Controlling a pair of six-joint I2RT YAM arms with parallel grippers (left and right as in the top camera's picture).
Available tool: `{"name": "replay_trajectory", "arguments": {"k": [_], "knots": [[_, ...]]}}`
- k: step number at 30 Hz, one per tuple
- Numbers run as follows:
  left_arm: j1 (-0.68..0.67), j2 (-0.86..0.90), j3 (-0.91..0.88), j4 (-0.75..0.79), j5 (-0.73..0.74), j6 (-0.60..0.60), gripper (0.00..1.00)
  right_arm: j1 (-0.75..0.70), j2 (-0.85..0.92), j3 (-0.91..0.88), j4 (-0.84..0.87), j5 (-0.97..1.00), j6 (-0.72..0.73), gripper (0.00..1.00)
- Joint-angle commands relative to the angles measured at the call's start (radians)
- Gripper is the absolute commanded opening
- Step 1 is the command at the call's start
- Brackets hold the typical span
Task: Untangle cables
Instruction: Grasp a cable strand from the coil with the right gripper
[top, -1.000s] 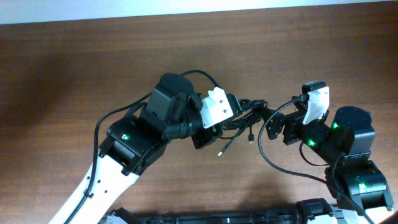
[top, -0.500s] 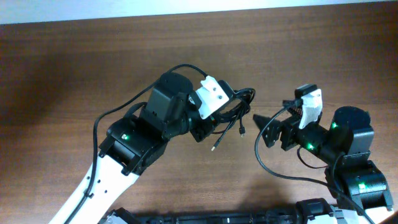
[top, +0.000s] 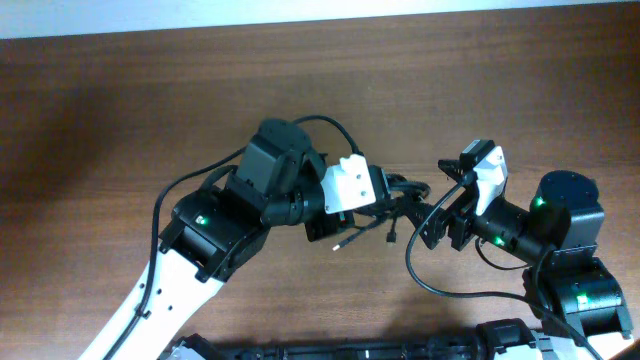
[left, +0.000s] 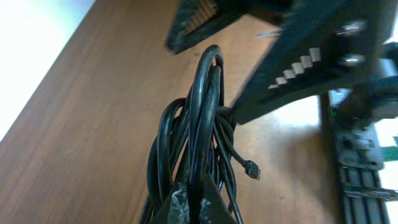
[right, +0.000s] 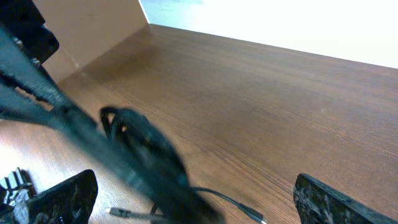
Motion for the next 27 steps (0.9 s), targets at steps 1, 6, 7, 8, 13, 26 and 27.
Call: {"name": "replay_trajectory", "arguments": {"k": [1,6,7,8,13,26,27], "knots": [[-0.002,-0.005,0.022,0.003,0.110,0.065,0.00,-0.005,-0.003,0.022,0.003,-0.056,-0.008,0.67],[-0.002,-0.004,0.022,0.004,0.106,0.066,0.00,-0.005,-0.003,0.022,0.003,-0.065,-0.008,0.20],[-0.002,-0.004,0.022,0.004,0.103,0.065,0.00,-0.005,-0.003,0.022,0.003,-0.065,-0.008,0.11],[-0.002,-0.004,0.022,0.004,0.095,0.065,0.00,-0.005,-0.003,0.022,0.003,-0.065,-0.008,0.04],[-0.002,-0.004,0.022,0.006,0.073,0.064,0.00,-0.005,-0.003,0.022,0.002,-0.068,-0.008,0.04],[-0.001,-0.004,0.022,0.008,0.037,0.064,0.99,-0.005,-0.003,0.022,-0.005,0.080,0.086,0.04],[0.001,-0.004,0.022,0.008,0.016,0.049,0.99,-0.005,-0.003,0.022,-0.005,0.082,0.086,0.04]]}}
